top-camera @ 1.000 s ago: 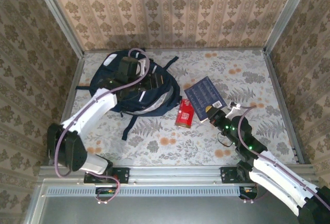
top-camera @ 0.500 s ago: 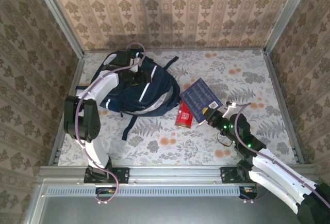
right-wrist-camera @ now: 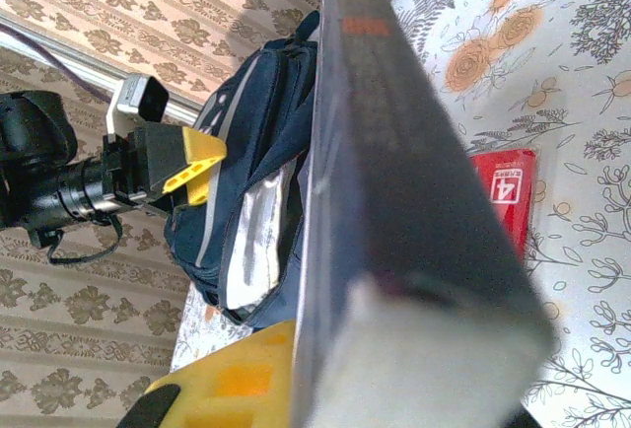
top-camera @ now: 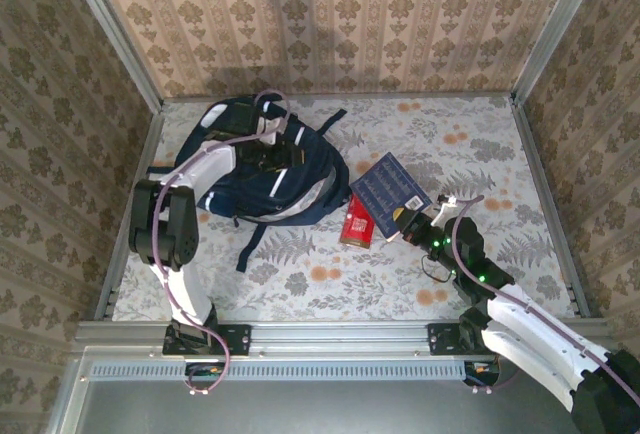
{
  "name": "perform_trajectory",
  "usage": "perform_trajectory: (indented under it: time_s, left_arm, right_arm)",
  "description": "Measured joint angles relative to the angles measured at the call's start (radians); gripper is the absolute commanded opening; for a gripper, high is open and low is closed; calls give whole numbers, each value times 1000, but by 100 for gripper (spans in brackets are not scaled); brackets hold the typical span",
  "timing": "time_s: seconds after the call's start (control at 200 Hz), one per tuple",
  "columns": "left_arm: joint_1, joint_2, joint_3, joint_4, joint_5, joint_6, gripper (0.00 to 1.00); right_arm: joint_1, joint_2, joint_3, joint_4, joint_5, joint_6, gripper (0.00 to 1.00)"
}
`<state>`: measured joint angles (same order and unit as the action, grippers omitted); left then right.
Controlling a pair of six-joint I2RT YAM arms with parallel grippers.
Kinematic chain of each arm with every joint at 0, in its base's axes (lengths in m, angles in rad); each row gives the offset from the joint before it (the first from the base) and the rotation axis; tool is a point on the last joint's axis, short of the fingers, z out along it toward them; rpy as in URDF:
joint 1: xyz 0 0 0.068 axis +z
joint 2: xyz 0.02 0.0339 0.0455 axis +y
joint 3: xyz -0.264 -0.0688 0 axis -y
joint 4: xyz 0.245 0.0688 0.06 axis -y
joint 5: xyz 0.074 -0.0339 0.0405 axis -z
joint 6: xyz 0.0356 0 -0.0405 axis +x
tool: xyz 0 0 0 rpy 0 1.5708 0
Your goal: Pack the student bag
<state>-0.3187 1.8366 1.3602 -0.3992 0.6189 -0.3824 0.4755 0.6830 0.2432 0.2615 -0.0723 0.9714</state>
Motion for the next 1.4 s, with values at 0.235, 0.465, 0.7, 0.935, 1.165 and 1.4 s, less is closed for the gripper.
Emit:
perform_trajectory:
  time_s: [0.235,0.465,0.7,0.935,1.165,1.4]
  left_arm:
    - [-14,44,-5,26,8,-14,15]
    - [-18,40,51,-71,-82,2,0]
    - [-18,-107,127,-206,-155,41,0]
    - [26,-237,182,-302,-168,47,0]
    - [52,-247,227,-379,-131,46,0]
    - [79,-248,240,-383,-69,31,0]
  right_arm:
    - [-6,0,-1,3,-11,3,0]
    - [-6,-18,-1,0,-12,3,0]
    - [-7,14,19,0,-51,4,0]
    - [-3,166,108,31,-155,31,0]
    - [39,332,176,124,-225,103,0]
    - [101,488,310,172,-253,141,0]
